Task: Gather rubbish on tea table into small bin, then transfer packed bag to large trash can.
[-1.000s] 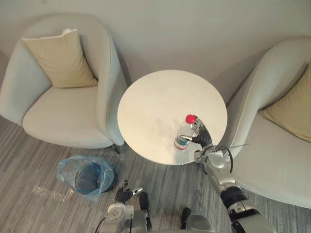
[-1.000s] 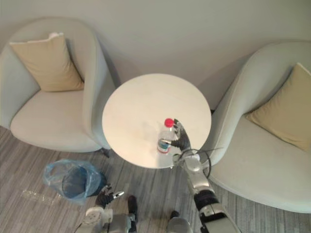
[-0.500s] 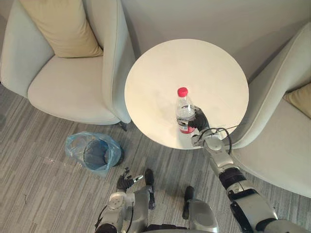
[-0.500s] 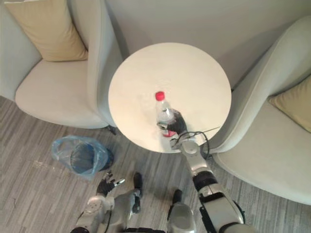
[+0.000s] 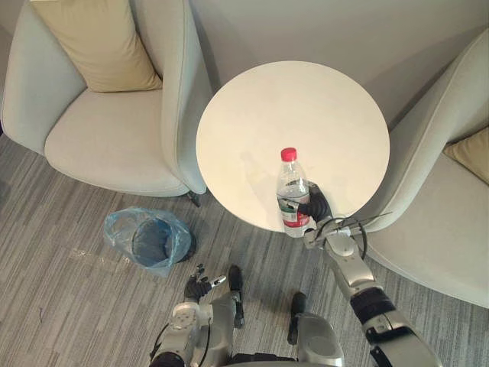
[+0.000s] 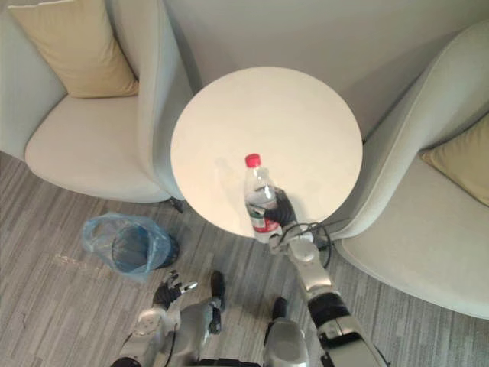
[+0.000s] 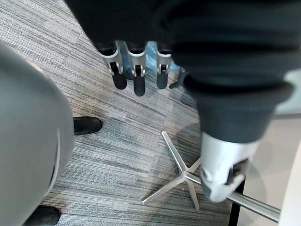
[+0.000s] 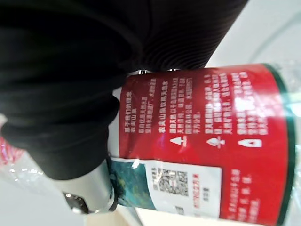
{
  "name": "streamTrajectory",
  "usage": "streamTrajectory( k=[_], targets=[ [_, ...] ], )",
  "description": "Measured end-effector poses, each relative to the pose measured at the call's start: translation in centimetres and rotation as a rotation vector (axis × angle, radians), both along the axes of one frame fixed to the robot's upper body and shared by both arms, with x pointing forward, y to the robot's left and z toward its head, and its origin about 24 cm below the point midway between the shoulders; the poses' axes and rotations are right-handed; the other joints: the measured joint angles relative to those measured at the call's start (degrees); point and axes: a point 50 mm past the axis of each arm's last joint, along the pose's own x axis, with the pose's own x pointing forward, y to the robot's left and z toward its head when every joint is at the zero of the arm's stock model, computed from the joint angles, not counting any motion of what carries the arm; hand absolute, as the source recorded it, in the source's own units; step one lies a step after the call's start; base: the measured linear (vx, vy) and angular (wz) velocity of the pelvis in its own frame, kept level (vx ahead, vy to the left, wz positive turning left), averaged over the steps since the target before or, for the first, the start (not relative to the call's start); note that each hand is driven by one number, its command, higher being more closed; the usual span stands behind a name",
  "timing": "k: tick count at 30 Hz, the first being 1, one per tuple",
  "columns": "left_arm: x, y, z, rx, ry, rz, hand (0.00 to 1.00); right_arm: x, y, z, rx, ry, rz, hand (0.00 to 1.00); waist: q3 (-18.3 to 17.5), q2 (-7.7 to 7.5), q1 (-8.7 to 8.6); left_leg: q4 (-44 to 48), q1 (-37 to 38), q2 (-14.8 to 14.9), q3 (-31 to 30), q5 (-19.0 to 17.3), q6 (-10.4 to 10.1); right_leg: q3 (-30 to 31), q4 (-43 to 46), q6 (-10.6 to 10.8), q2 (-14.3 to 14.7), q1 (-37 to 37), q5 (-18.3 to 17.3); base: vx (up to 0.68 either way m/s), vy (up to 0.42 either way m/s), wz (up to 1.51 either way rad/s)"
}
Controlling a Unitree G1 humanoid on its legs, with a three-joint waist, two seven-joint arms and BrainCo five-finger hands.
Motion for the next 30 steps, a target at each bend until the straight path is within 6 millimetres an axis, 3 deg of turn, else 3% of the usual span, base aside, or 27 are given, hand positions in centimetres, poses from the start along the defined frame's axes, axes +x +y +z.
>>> streamTrajectory(
  k=[4, 10, 14, 26, 30],
  targets=[
    [-1.3, -0.8, -0.9, -0.012, 0.061, -0.032, 0.00, -2.4, 0.0, -1.3, 0.024, 0.032, 0.014, 1.00, -4.9, -0.20, -0.08, -3.4, 1.6, -0.3, 0.4, 1.3, -0.1, 0.3, -1.1, 0.2, 0.0, 0.1, 0.1, 0.02, -0.001, -0.04],
    [-2.3, -1.7, -1.5, -0.019, 0.100, -0.061, 0.00, -4.7, 0.3, -2.2, 0.031, 0.052, 0.041, 1.00, -8.0, -0.69, -0.55, -6.1, 5.5, -0.7, 0.9, 2.0, -0.2, 0.6, -2.4, 0.2, 0.3, 3.0, 0.1, 0.02, 0.003, -0.05],
    [-3.0, -1.6, -1.8, -0.017, 0.120, -0.057, 0.00, -6.4, 1.3, -3.2, 0.046, 0.087, 0.058, 1.00, -10.1, -1.89, -0.75, -8.3, 7.4, -0.4, 1.0, 2.9, -0.5, 0.7, -2.9, 0.2, 0.7, 4.0, 0.1, -0.01, -0.007, -0.02],
    [-4.4, -1.8, -2.5, 0.015, 0.169, -0.108, 0.00, -9.6, 3.2, -4.2, 0.025, 0.111, 0.116, 1.00, -13.3, -2.20, -1.82, -8.3, 11.9, 0.2, 1.5, 2.8, -0.7, 1.6, -3.8, 0.1, 1.0, 8.4, 0.2, -0.03, -0.006, -0.03],
    [-4.7, -1.9, -2.7, 0.023, 0.179, -0.124, 0.00, -10.0, 3.6, -3.6, 0.024, 0.080, 0.133, 1.00, -13.5, -2.14, -2.74, -8.3, 12.4, 0.4, 1.2, 2.6, -1.0, 1.5, -3.7, 0.1, 1.2, 9.1, 0.2, -0.04, -0.006, 0.03]
  ],
)
